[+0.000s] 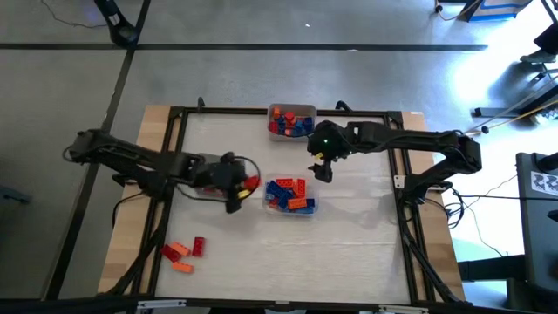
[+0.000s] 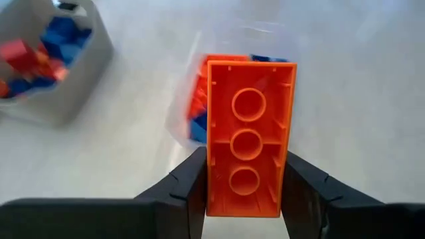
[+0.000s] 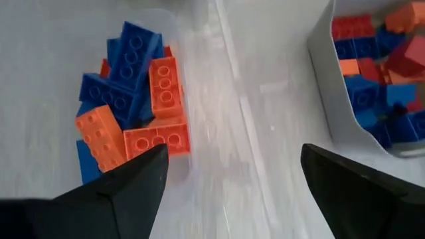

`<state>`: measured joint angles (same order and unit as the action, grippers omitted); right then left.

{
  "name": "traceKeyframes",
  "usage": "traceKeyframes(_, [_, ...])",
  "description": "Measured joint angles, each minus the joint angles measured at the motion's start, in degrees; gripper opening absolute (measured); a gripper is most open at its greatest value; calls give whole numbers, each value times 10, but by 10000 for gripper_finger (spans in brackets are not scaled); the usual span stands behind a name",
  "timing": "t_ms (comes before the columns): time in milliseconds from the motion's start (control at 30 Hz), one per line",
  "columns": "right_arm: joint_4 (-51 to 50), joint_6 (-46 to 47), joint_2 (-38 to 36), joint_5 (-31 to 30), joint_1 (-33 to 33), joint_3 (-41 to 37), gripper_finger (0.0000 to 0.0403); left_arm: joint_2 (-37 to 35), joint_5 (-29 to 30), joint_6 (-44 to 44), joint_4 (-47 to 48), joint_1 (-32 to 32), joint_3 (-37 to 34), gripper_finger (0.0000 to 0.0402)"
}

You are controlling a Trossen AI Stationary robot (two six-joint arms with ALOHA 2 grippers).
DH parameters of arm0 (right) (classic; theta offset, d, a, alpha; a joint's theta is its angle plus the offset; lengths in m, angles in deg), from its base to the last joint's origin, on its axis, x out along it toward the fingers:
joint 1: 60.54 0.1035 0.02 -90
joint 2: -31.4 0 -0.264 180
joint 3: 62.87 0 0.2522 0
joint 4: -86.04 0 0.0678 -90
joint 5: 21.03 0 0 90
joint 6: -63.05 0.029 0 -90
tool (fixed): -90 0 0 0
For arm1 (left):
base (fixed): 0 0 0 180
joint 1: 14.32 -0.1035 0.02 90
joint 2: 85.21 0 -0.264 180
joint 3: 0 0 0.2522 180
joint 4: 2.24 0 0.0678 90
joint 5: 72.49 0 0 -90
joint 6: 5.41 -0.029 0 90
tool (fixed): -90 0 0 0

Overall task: Sort blocks by size
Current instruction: Put the big orange game piece into the transparent bin

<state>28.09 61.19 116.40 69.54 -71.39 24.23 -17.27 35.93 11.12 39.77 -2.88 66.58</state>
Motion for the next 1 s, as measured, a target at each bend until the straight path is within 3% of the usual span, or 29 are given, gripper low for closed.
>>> traceKeyframes(233, [-30, 15, -32, -7, 0, 0, 341, 92, -36, -91, -106, -78, 0, 133])
traceKeyframes(433, [-81, 33, -86, -55, 0, 0, 341, 172, -51, -151, -170, -115, 17, 134])
traceKeyframes(800, [-100, 47, -149, -105, 0, 0, 341, 302, -99, -189, -177, -117, 128, 134])
traceKeyframes(1000, [-80, 47, -149, -105, 0, -31, 341, 332, -106, -202, -207, -116, 137, 155])
